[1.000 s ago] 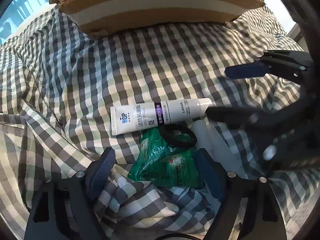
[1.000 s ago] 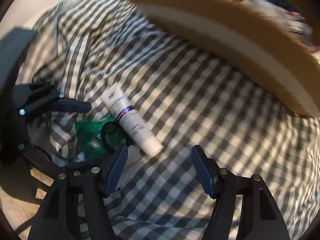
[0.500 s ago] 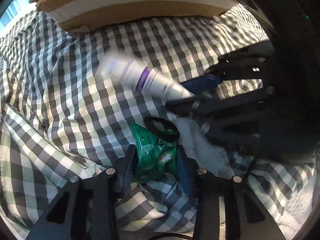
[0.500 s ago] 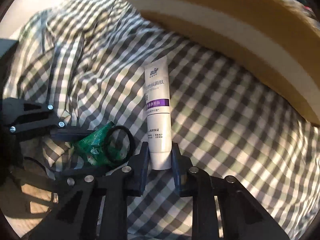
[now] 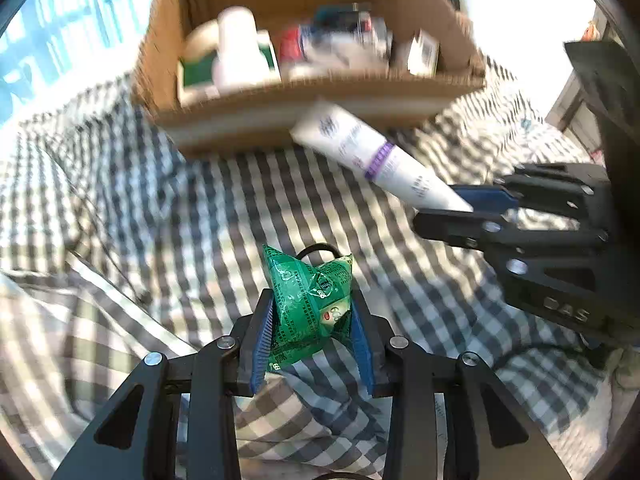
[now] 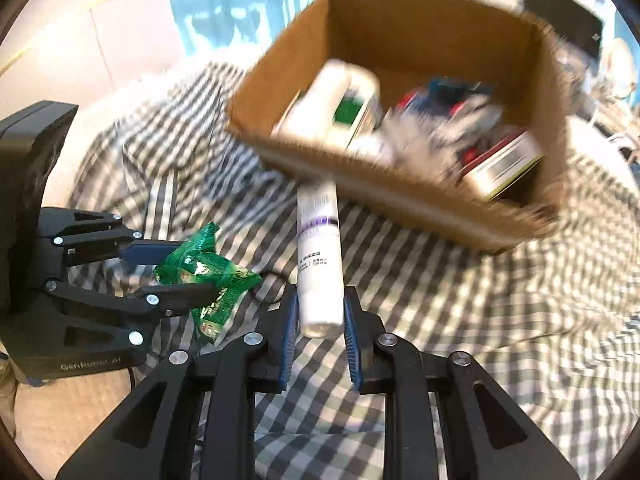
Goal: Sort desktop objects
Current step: 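Grasp the green packet with the left tool while the right tool grasps the white tube, then lift the green packet and white tube and carry them over the box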
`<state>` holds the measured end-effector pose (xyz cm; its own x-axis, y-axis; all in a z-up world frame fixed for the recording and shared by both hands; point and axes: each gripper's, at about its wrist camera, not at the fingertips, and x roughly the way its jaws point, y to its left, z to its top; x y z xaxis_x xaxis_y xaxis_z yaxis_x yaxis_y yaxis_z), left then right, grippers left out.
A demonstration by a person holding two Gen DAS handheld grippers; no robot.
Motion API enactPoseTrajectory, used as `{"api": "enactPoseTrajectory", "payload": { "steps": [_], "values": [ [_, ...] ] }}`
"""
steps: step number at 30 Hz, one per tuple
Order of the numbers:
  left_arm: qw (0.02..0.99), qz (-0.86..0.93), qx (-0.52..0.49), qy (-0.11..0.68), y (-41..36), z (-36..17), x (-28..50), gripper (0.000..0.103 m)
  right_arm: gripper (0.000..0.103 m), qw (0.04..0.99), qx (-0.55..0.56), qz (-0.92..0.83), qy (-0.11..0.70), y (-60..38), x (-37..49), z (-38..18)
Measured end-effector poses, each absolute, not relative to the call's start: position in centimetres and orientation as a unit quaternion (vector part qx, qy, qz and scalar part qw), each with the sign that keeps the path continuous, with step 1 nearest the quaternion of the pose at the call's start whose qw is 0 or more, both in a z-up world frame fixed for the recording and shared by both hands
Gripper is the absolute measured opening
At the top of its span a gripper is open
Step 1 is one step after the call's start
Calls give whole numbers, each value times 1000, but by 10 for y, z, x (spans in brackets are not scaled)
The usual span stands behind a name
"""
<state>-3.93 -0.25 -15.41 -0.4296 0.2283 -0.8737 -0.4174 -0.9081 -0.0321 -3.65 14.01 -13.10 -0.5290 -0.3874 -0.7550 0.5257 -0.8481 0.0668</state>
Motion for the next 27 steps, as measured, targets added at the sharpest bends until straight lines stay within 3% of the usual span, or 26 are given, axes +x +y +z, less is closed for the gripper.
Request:
{"api": "enactPoseTrajectory", "payload": {
  "steps": [5, 7, 13, 14, 16, 18, 26, 27],
  "values": [
    [187, 863, -461, 90, -1, -132, -44, 36, 16, 258, 392, -881, 68, 152, -32, -113],
    [186, 869, -451, 86, -3, -126, -48, 36, 0, 255, 384, -885, 65, 156, -28, -110],
    [190, 882, -425, 79, 1, -110, -53, 36, 0, 248, 403, -879, 54, 152, -44, -125],
    [189, 884, -420, 80, 5, -104, -49, 36, 2, 249, 418, -872, 51, 150, -48, -131],
    [186, 890, -410, 77, 5, -96, -43, 36, 34, 241, 439, -864, 56, 147, -58, -142],
    [187, 896, -397, 70, 3, -87, -42, 36, 42, 237, 465, -850, 77, 137, -72, -158],
    [175, 929, -326, 32, -17, -27, -45, 36, 40, 201, 513, -805, 219, 87, -101, -220],
    [173, 932, -318, 28, -20, -20, -46, 36, 27, 204, 508, -808, 218, 86, -101, -219]
  ]
}}
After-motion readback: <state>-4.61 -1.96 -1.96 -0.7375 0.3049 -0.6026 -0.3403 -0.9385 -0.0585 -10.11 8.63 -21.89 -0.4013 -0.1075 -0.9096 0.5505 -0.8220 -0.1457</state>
